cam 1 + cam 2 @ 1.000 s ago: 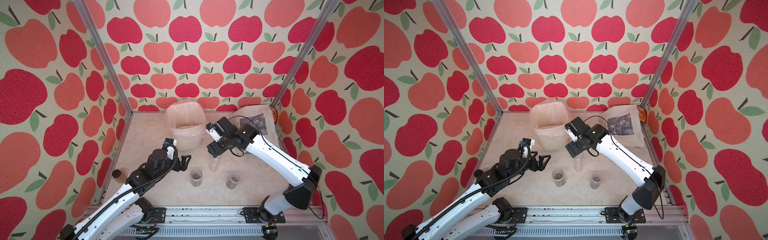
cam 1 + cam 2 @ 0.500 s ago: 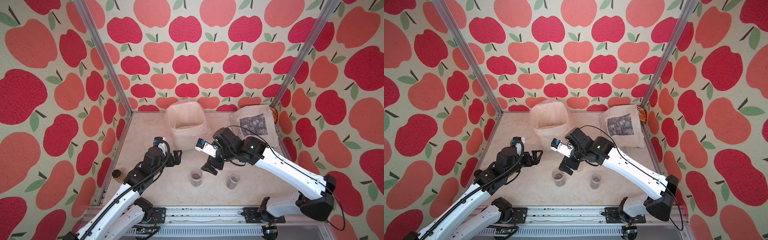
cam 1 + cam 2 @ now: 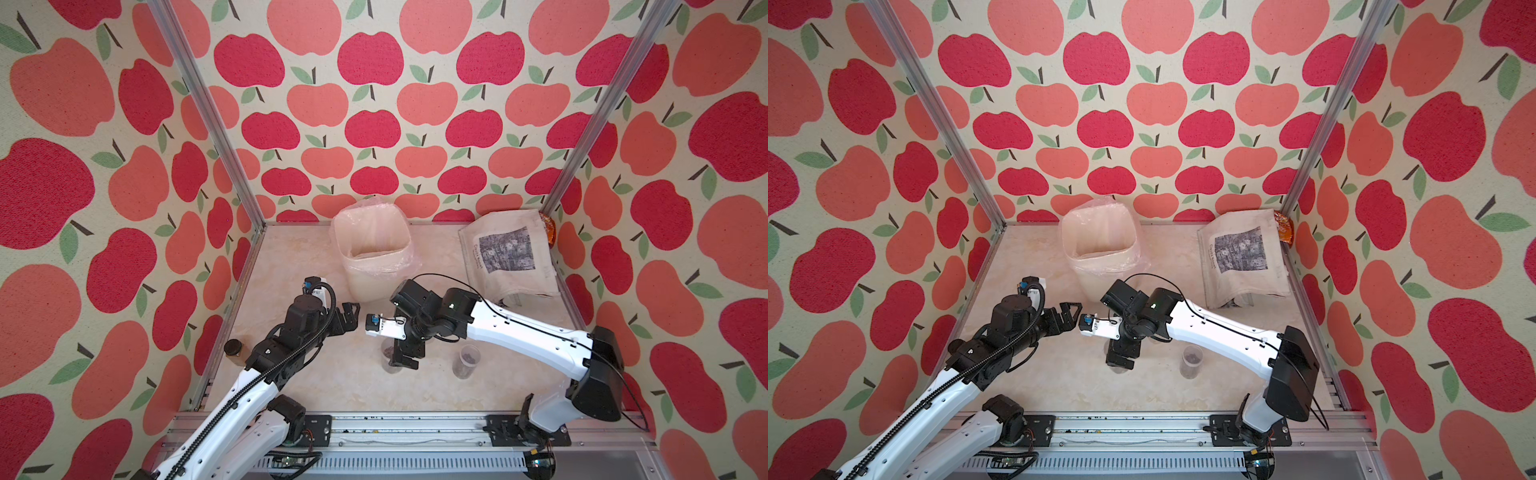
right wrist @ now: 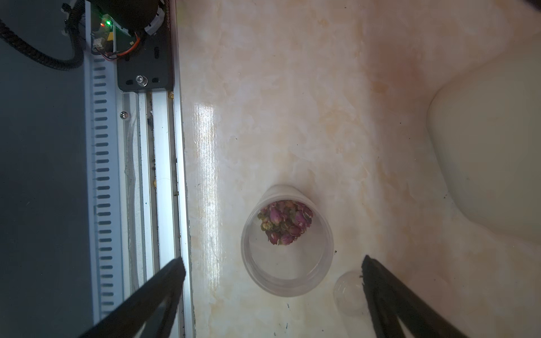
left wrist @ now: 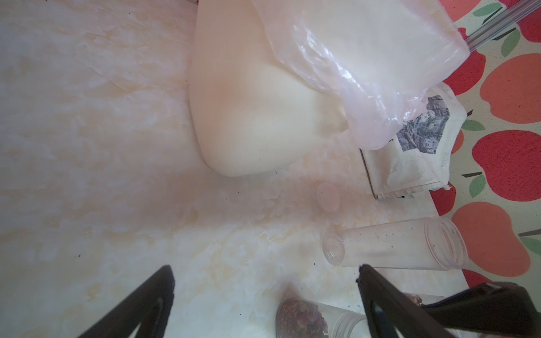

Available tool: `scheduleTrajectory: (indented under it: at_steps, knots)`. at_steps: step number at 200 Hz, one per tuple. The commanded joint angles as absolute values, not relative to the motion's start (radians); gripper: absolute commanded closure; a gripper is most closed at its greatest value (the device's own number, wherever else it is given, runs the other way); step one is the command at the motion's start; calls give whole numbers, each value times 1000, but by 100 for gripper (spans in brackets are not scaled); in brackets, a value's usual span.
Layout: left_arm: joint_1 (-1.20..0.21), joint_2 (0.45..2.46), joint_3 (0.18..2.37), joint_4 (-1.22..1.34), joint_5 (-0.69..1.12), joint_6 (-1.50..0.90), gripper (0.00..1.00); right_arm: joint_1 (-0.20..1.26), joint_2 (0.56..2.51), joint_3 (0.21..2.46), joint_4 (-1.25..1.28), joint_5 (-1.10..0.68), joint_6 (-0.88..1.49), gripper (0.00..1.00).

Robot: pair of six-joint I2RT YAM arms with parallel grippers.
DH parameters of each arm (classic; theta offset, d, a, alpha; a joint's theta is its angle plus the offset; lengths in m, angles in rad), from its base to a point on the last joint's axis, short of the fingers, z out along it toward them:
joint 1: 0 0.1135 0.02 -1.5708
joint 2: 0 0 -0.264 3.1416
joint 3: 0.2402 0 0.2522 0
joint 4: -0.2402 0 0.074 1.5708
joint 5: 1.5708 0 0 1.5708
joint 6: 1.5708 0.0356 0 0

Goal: Empty the moldy dried flower tea in the jars
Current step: Pick up the jar from the center of the board.

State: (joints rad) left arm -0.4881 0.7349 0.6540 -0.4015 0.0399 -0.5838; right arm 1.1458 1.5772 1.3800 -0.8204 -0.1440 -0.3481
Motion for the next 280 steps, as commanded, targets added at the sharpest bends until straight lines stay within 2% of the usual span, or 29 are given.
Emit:
scheduleTrajectory:
  at_steps: [1, 63, 117, 186, 214, 248, 280]
  knots:
    - [-477, 712, 644, -437, 23, -595, 0, 1157, 1603, 1366, -791, -124, -367, 2]
    - [-461, 685, 624, -443, 35, -601, 1, 1159, 1678, 1368, -802, -84, -348, 7]
    - [-451, 654, 611, -456, 33, -604, 1, 1160, 1717, 1378, -801, -63, -332, 17]
    - [-448, 641, 596, -456, 38, -613, 0, 1160, 1734, 1383, -811, -39, -312, 36]
    - [-446, 640, 597, -449, 41, -612, 0, 1161, 1717, 1389, -807, -35, -301, 49]
    - [-446, 631, 591, -421, 57, -609, 1, 1160, 1660, 1412, -807, -25, -284, 63]
    - [-446, 609, 579, -358, 87, -594, 0, 1131, 1569, 1444, -807, -36, -219, 71]
